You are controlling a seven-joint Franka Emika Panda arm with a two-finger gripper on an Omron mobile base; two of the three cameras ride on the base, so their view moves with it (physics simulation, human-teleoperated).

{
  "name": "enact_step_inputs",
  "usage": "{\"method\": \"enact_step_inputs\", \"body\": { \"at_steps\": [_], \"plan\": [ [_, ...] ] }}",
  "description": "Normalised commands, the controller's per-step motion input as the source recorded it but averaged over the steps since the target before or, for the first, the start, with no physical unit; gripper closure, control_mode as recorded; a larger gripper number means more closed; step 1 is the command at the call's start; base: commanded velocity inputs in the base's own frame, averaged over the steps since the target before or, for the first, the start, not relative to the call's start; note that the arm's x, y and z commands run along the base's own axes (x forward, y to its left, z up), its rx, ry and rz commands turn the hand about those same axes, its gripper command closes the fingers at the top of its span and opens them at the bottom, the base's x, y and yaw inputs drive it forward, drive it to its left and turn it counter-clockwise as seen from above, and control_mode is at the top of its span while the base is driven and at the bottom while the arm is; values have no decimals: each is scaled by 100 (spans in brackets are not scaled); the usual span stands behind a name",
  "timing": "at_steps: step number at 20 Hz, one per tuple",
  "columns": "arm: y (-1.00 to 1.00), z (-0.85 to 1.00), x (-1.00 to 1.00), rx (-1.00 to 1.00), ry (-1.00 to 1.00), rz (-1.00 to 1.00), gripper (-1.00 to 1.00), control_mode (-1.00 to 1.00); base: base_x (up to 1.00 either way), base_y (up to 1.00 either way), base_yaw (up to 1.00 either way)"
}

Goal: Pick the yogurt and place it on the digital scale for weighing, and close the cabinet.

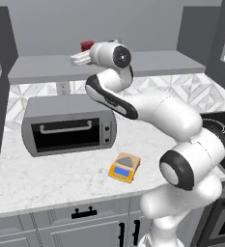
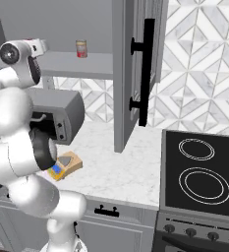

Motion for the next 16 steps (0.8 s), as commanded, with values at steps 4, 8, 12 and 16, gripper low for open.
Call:
{"method": "enact_step_inputs", "body": {
  "at_steps": [4, 8, 12, 16],
  "plan": [
    [-51, 79, -100, 9, 5, 0, 100, -100, 0, 0, 0],
    [-60, 51, -100, 0, 3, 0, 100, -100, 0, 0, 0],
    [-66, -1, -100, 0, 9, 0, 100, -100, 0, 0, 0],
    [-90, -30, -100, 0, 2, 16, 100, -100, 0, 0, 0]
  ]
}}
